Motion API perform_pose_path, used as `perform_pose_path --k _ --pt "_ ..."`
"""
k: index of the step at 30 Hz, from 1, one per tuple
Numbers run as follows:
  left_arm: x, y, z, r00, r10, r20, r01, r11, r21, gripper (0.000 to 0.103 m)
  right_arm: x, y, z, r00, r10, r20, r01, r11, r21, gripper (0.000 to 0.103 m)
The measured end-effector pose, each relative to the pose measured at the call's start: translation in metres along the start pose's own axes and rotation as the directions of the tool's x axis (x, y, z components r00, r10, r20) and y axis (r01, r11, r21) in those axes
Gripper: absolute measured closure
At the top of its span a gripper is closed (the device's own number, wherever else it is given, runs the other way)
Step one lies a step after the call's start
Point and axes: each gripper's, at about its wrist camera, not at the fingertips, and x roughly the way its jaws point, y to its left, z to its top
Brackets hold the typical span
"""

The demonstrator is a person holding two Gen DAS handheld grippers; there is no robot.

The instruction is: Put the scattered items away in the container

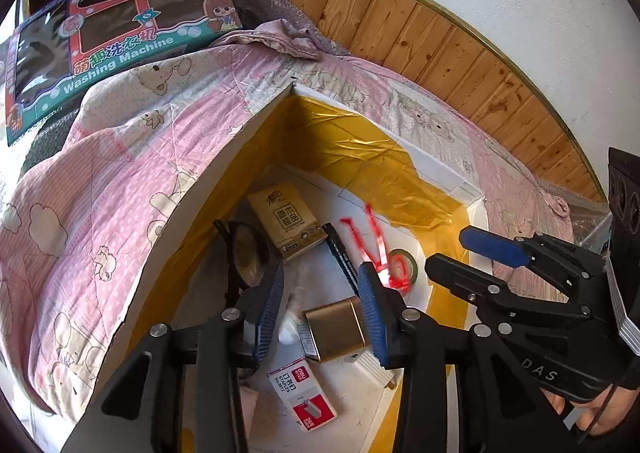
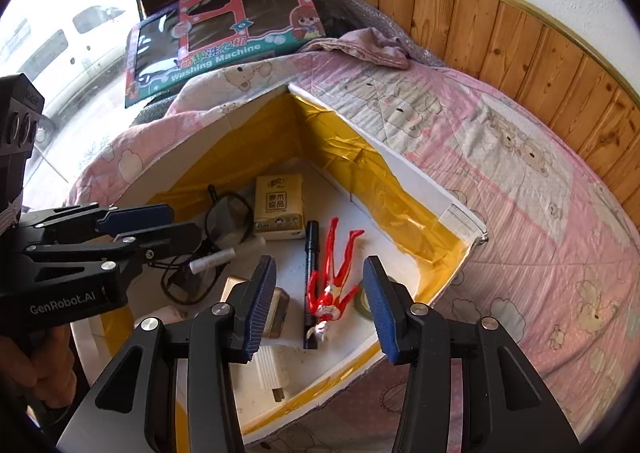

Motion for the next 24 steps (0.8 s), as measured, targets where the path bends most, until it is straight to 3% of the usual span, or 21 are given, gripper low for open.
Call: perform_pose_path --k 5,8,13,20,24 --pt "-0.041 0.016 -0.020 0.999 0.016 0.047 -0.015 1.000 -0.023 0.059 -0.035 0.014 -0.016 0.999 -0.022 0.037 0.024 0.998 -0.062 0.055" --pt "-0.071 0.022 -0.040 0.996 0.047 0.078 -0.046 0.999 -0.019 0.049 -0.052 0.030 -0.032 0.997 -0.062 0.035 0.066 0.989 -0.134 0.055" --pt "-0.099 0.011 -0.074 0.993 0.097 0.062 -0.100 0.994 0.036 0.047 -0.064 0.056 -0.054 0.976 -0.216 -0.010 0.208 0.952 -0.227 0.052" --pt "-0.123 -0.006 -0.098 0.993 0.098 0.064 -0.101 0.994 0.036 0.042 -0.073 0.071 -0.078 0.990 -0.087 -0.114 0.064 0.979 -0.193 0.052" --pt "-0.135 -0.017 -0.103 0.991 0.104 0.085 -0.109 0.992 0.060 0.042 -0.081 0.080 -0.084 0.993 -0.031 -0.112 0.012 0.986 -0.165 0.052"
